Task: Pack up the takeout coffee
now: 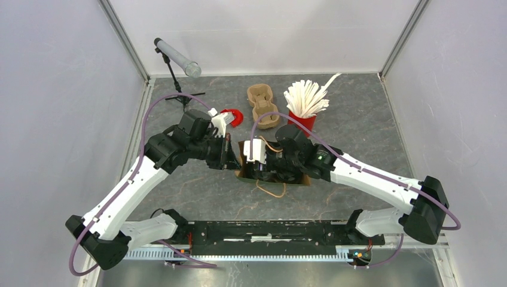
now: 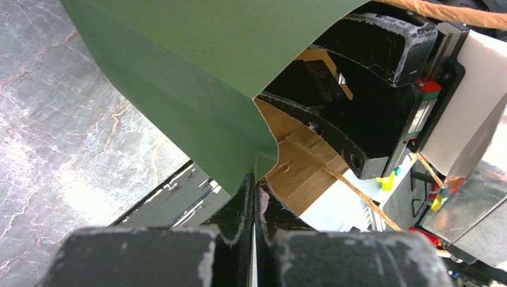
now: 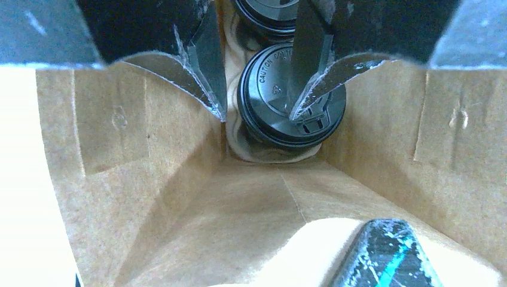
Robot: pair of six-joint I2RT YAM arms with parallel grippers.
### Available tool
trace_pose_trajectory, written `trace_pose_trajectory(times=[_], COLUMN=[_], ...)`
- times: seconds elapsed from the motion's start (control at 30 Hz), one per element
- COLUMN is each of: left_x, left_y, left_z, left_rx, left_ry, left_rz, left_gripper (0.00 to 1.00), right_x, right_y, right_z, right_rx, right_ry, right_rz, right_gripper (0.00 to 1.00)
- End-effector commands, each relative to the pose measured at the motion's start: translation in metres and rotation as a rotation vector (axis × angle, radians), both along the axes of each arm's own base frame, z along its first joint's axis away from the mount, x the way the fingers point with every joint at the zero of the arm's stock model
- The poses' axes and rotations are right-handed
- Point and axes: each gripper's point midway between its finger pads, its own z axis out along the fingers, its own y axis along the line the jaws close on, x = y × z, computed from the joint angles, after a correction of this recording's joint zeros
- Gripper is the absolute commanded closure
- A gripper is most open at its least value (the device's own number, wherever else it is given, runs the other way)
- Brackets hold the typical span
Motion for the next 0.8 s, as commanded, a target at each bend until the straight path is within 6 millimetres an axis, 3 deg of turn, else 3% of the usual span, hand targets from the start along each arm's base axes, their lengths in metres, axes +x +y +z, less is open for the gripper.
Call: trace_pose_trajectory(times=[0.0,0.23,0.77], left_x=[-0.002,-0.001,0.0], left_y=[-0.005,-0.006,-0.008], left_z=[0.015,0.018,0.023], left_rx=[-0.041,-0.047,-0.069], left_ry=[0.004,0.009,0.023], left_rz=[-0.011,-0.013,0.014], left_gripper=[0.98,0.98,0.98], right_x=[-0.002,-0.014,-0.026], right_y=[0.008,0.009,-0.003], right_z=[0.03,0.023,0.022], right_rx=[0.068,0.007,-0.002], right_ry=[-0.016,0.038,0.041], right_rz=[0.027,0.103,0.13], right_gripper=[0.52,0.58,0.38])
